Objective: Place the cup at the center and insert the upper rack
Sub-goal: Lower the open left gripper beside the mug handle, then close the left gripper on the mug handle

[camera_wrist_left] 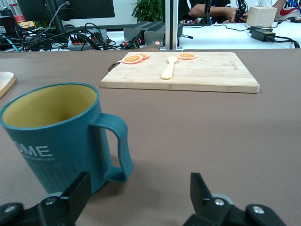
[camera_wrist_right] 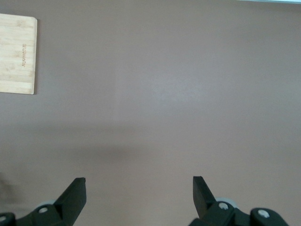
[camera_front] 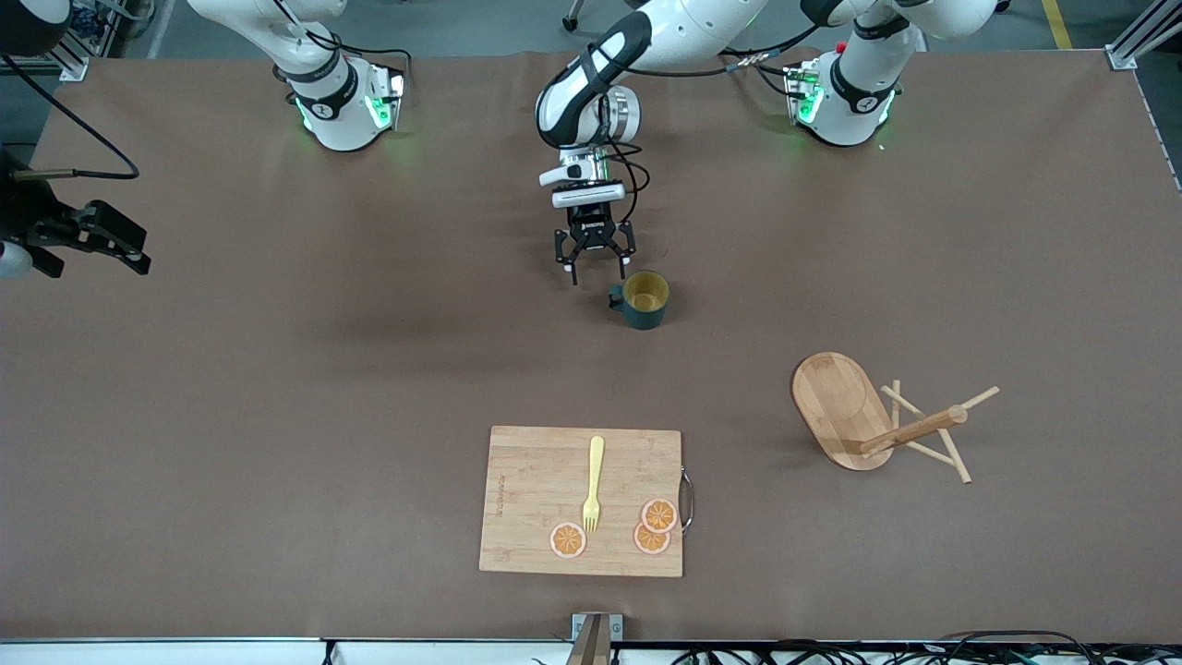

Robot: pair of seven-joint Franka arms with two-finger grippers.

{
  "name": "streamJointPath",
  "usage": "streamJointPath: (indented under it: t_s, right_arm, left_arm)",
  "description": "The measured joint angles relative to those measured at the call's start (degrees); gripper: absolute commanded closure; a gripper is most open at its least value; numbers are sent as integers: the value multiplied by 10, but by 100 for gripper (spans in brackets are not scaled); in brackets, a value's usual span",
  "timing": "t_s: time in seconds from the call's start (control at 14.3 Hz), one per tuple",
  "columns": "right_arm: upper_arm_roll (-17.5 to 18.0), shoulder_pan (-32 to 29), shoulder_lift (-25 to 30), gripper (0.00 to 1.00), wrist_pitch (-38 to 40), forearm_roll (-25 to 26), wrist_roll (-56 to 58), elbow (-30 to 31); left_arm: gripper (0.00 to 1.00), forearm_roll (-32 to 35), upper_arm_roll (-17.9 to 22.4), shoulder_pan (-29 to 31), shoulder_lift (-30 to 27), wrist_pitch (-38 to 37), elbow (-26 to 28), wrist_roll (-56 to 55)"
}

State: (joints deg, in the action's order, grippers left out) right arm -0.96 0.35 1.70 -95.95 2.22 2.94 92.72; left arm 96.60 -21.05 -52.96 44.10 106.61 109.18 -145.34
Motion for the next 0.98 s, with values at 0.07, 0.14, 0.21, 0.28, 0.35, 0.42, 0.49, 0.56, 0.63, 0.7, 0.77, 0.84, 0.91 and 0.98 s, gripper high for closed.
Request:
streamJointPath:
  t_s: [0.07,0.14,0.21,0.28,0.35,0.42,0.49,0.56,0.63,0.7,0.77,0.84,0.91,0.98]
  right_arm:
    - [-1,-3,0,0,0,0,0,-3]
    - [-1,-10,0,0,0,-2,0,-6]
    - [-2,-16,0,0,1,-3,0,-8]
    - [-3,-21,0,0,4,-3,0,-10]
    - [-3,-24,0,0,10,-3,0,-10]
    - [-3,-25,0,0,15,-3,0,-10]
    - [-3,-25,0,0,18,-3,0,-10]
    - [-3,-27,-1,0,20,-3,0,-10]
    - [-3,-30,-2,0,23,-3,0,-10]
    - [-3,-36,-4,0,23,-3,1,-10]
    - [-3,-39,-5,0,24,-3,2,-10]
    - [-3,-39,-6,0,24,-3,2,-10]
    - [-1,-38,-6,0,24,-3,2,-10]
    - [2,-37,-7,0,26,-3,2,-10]
  left_arm:
    - [11,1,1,0,5,1,-6,3]
    - [11,1,1,0,10,1,-13,10]
    - [12,1,1,0,15,2,-18,16]
    - [12,2,2,0,19,5,-22,20]
    - [12,3,4,0,22,10,-24,24]
    - [12,3,7,0,24,15,-25,28]
    - [12,4,9,0,24,17,-26,31]
    - [12,7,11,0,24,18,-26,34]
    - [12,13,13,0,24,19,-27,36]
    - [12,18,15,0,24,19,-27,39]
    - [12,20,18,0,24,21,-28,43]
    - [12,21,20,1,24,25,-30,48]
    - [12,21,20,1,24,27,-32,53]
    - [12,21,22,2,24,30,-34,57]
